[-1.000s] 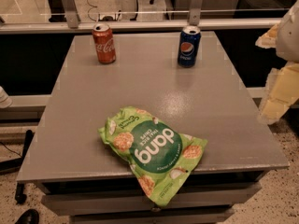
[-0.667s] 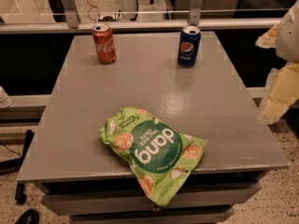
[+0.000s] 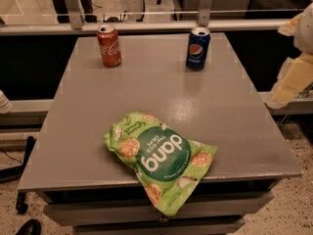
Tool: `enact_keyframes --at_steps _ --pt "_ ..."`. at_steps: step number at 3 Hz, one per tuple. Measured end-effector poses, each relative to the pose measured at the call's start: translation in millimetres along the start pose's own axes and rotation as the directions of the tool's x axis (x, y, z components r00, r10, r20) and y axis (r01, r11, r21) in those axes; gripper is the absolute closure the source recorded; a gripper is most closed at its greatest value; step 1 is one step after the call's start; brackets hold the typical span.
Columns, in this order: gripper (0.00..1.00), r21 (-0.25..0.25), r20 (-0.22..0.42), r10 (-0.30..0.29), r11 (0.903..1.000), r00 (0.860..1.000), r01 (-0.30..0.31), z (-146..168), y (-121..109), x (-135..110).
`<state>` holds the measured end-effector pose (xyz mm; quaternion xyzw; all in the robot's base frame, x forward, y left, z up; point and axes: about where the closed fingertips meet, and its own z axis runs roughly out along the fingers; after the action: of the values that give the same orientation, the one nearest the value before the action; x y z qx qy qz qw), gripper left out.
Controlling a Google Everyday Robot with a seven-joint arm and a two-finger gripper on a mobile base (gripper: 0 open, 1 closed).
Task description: Move pepsi can near green rice chip bag
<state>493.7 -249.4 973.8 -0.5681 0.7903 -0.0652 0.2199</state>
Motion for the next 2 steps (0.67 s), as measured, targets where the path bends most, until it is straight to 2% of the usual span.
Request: enact_keyframes --at_steps 1,2 --pt "0.00 0.063 0.065 0.062 0.9958 0.996 -0.066 24 -43 1" --pt "0.00 0.078 0.190 0.150 0.9828 0.970 -0.167 57 -83 -4"
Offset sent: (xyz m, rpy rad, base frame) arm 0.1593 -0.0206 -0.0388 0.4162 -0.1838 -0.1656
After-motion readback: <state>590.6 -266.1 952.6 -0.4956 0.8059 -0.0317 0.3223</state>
